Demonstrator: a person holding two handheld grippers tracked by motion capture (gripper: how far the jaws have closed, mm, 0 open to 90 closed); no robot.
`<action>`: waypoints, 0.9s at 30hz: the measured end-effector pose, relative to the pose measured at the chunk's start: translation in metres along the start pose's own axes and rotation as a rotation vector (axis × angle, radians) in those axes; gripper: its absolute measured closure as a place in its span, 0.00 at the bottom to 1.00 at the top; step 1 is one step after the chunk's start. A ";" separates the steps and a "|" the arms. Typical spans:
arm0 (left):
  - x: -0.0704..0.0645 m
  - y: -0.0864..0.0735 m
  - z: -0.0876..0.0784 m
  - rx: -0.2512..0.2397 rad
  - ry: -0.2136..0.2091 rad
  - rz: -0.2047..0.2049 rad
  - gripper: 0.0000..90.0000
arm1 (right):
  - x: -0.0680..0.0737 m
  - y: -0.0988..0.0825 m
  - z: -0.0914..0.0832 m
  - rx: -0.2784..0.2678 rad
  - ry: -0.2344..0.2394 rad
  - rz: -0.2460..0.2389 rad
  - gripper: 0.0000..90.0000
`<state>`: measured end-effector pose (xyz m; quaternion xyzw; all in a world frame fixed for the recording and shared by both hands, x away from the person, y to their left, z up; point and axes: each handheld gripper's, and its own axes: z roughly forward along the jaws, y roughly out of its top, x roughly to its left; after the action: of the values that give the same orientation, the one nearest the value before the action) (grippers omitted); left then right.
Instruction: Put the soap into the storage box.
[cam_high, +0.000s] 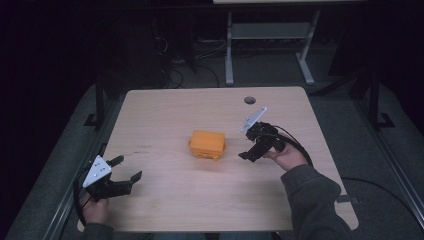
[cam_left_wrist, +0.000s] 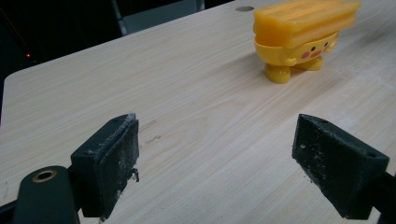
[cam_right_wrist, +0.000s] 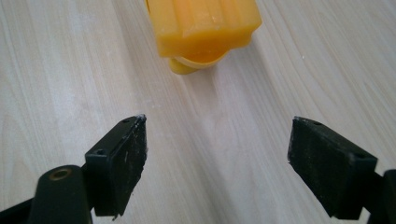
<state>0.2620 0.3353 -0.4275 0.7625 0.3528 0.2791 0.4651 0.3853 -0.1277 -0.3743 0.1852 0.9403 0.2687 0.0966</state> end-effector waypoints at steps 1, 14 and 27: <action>0.000 0.000 0.000 0.001 0.000 0.001 0.15 | 0.000 -0.002 0.000 -0.003 -0.002 -0.006 0.21; -0.001 0.000 0.002 0.010 -0.003 0.004 0.15 | 0.001 -0.026 -0.007 -0.008 -0.010 0.034 0.21; -0.001 -0.002 0.002 0.015 0.003 0.000 0.15 | 0.002 -0.058 -0.015 -0.022 -0.022 0.093 0.21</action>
<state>0.2630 0.3342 -0.4301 0.7656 0.3558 0.2775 0.4586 0.3624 -0.1797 -0.3937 0.2306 0.9266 0.2811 0.0963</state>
